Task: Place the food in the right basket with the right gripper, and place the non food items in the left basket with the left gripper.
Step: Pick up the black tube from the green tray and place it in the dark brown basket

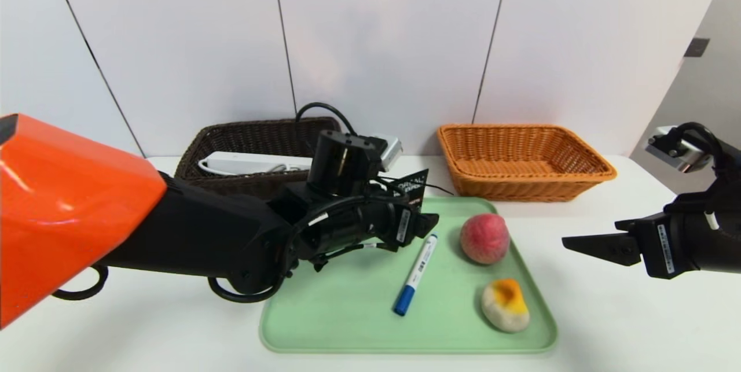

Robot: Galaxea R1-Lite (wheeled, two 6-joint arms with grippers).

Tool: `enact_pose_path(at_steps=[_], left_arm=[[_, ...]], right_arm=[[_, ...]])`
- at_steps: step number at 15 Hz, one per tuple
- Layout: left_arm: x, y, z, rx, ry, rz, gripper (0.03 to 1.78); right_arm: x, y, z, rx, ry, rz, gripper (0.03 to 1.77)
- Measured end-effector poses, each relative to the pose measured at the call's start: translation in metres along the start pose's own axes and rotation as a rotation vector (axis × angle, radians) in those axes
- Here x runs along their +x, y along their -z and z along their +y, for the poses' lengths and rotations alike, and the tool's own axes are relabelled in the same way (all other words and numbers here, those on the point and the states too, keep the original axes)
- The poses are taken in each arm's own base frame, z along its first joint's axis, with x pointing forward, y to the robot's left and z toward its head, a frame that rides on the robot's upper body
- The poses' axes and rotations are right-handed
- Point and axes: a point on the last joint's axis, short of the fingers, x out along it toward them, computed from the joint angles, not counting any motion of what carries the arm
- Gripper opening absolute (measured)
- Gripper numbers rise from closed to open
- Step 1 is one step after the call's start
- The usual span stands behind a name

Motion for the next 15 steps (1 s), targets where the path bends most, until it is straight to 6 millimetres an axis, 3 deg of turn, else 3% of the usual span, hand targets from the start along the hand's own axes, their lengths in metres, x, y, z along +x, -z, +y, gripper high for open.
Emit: enact_pose_path(at_steps=[5,9,12,13,15], left_arm=[[0.020,0.007,0.001,-0.002,0.000,-0.002,1.68],[0.023,0.006,0.001,-0.001,0.000,-0.006,1.04],[0.023,0.004,0.001,-0.002,0.000,-0.013,0.73],[0.022,0.002,0.001,-0.001,0.001,-0.019,0.31],[0.018,-0.001,0.001,-0.001,0.002,-0.023,0.30]], right_arm=[[0.000,0.001,0.000,0.002,0.003,0.003,1.71],[0.001,0.001,0.000,0.002,0.001,0.005,1.71],[0.001,0.001,0.000,0.002,-0.001,0.005,1.71],[0.001,0.001,0.000,0.001,-0.001,0.005,1.71],[0.001,0.002,0.000,0.003,-0.001,0.008,1.71]])
